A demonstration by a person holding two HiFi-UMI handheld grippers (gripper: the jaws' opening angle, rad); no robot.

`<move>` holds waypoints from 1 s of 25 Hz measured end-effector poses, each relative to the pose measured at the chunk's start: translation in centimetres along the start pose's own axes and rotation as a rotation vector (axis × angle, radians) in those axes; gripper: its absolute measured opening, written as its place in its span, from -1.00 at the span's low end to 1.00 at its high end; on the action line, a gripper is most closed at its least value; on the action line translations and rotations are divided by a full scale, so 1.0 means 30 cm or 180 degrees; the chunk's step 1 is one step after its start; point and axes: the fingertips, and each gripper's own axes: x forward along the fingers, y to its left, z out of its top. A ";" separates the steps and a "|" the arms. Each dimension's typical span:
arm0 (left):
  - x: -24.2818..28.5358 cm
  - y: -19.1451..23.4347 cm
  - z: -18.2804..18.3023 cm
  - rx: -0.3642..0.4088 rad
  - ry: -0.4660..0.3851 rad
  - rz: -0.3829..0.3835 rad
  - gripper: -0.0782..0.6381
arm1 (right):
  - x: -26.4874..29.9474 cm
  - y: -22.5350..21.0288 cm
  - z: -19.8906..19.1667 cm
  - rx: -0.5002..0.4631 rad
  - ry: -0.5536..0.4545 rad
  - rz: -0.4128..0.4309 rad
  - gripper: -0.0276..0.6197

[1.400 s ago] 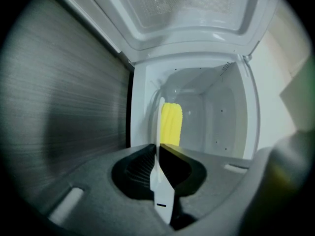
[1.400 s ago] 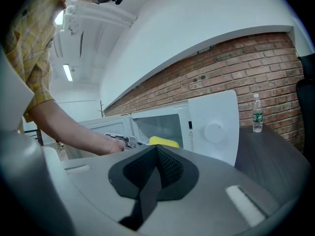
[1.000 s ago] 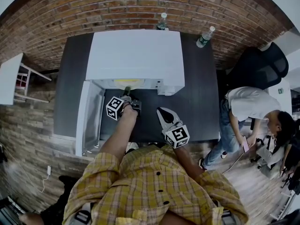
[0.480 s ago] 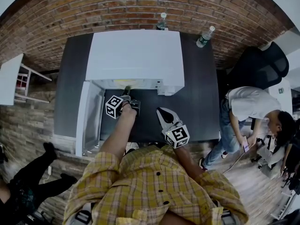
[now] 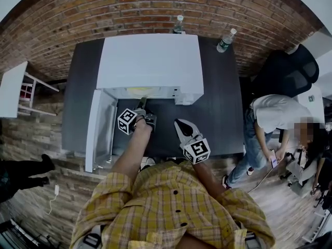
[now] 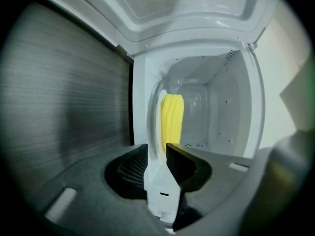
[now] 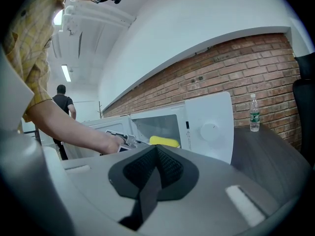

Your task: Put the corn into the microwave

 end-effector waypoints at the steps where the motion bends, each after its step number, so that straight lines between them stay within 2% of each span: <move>1: -0.006 -0.004 -0.004 0.0014 0.0013 -0.0017 -0.44 | -0.001 0.002 0.000 0.0001 -0.0007 -0.0003 -0.92; 7: -0.063 -0.032 -0.035 0.0089 0.0109 -0.0159 -0.51 | -0.012 0.032 0.007 -0.0008 -0.0042 0.0009 -0.92; 10: -0.101 -0.056 -0.057 0.0117 0.0180 -0.0269 -0.64 | -0.016 0.049 0.011 -0.0012 -0.0073 0.0020 -0.92; 15: -0.164 -0.085 -0.090 0.0167 0.0298 -0.0397 -0.68 | -0.028 0.075 0.017 -0.0009 -0.0103 0.0025 -0.92; 18: -0.212 -0.099 -0.109 0.0261 0.0393 -0.0451 -0.78 | -0.038 0.095 0.020 -0.0019 -0.0113 0.0036 -0.92; 25: -0.320 -0.129 -0.132 0.0364 0.0514 -0.0634 -0.78 | -0.066 0.126 0.016 0.0096 -0.0144 0.0032 -0.91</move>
